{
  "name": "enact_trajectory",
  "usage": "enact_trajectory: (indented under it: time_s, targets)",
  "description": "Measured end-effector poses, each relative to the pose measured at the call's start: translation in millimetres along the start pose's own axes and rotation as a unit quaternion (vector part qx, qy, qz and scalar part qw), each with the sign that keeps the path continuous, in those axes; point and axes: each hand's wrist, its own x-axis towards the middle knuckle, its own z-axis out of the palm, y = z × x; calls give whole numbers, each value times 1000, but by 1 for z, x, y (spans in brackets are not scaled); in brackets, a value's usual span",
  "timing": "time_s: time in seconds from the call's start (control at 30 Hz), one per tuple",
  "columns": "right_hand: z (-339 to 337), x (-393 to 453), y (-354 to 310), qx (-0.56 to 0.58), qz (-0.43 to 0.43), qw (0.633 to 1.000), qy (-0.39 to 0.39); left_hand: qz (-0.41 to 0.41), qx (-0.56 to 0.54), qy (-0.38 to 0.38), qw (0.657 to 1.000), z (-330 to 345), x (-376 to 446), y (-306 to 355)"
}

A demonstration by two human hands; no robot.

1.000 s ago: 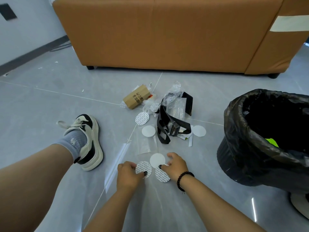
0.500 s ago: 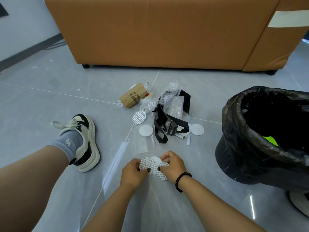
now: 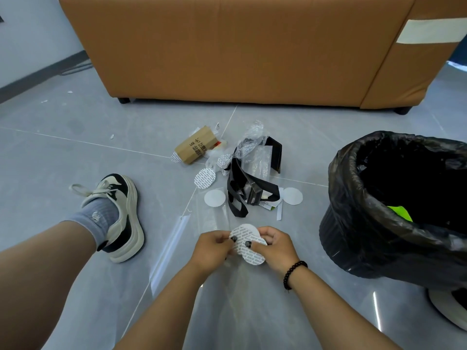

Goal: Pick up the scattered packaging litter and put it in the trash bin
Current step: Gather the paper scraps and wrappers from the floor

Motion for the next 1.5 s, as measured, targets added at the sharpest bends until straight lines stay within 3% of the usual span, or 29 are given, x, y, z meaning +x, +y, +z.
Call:
enact_trajectory:
  time_s: [0.1, 0.27, 0.33, 0.5, 0.73, 0.93, 1.17, 1.37, 1.5]
  targets:
    - [-1, 3, -7, 14, -9, 999, 31, 9, -11, 36, 999, 1, 7, 14]
    - [-3, 2, -13, 10, -16, 999, 48, -30, -84, 212, 973, -11, 39, 26]
    - [-5, 1, -12, 4, -15, 999, 50, -58, -91, 246, 963, -16, 57, 25]
    - [-17, 1, -3, -28, -8, 998, 62, -106, -36, 221, 969, -12, 91, 20]
    - [-31, 3, 2, -23, 26, 997, 73, -109, 55, 212, 970, 2, 109, 27]
    - [-35, -8, -5, 4, 45, 996, 83, -25, 137, 214, 967, 7, 102, 28]
    - [-34, -23, -15, 6, 45, 996, 78, -46, 199, 171, 964, 11, 97, 28]
    - [-33, -41, -35, -18, 18, 997, 75, 54, 410, 164, 896, -1, 72, 16]
    - [-30, -54, -42, -44, 12, 996, 75, 87, 492, 136, 855, -9, 64, 13]
